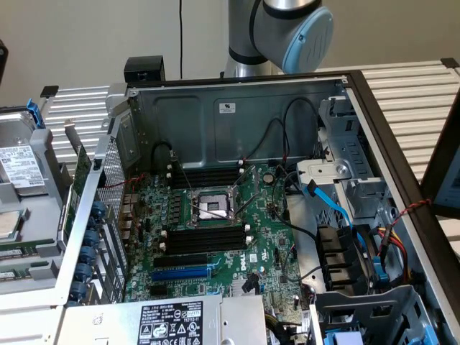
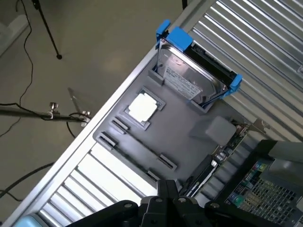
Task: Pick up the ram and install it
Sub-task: 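Pick up the ram and move it above insertion slot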
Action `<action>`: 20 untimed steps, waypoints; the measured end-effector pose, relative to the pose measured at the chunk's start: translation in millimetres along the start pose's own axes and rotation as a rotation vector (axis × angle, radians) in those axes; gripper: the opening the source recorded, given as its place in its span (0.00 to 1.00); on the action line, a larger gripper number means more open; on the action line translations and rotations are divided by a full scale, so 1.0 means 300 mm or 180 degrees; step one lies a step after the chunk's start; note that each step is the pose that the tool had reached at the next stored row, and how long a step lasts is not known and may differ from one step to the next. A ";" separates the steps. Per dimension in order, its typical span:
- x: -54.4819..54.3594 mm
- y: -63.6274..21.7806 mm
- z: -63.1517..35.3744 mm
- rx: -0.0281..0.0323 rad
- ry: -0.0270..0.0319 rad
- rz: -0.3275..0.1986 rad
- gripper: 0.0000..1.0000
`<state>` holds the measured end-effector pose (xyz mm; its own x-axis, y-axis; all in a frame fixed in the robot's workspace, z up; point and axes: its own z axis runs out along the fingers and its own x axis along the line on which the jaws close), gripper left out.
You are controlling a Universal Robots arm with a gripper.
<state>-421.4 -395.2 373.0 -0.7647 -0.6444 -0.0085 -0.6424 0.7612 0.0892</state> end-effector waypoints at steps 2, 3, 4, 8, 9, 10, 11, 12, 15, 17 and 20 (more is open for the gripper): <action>0.000 0.000 0.001 -0.0001 0.0010 -0.0116 0.10; 0.000 0.000 0.001 -0.0001 0.0015 -0.0175 0.10; 0.000 0.000 0.001 -0.0002 0.0021 -0.0235 0.10; 0.000 0.000 0.002 -0.0004 0.0041 -0.0465 0.10; 0.000 0.000 0.002 -0.0004 0.0047 -0.0523 0.10; 0.000 0.000 0.002 -0.0005 0.0052 -0.0581 0.10; 0.000 0.000 0.003 -0.0005 0.0057 -0.0638 0.10; 0.000 0.000 0.003 -0.0006 0.0062 -0.0694 0.10; 0.000 0.000 0.003 -0.0007 0.0077 -0.0866 0.10; 0.000 0.000 0.004 -0.0008 0.0088 -0.0985 0.10; 0.001 0.000 0.006 -0.0010 0.0103 -0.1158 0.10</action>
<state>-421.6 -395.2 371.3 -0.4841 -0.8749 -0.0086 -0.8719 0.4816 0.0891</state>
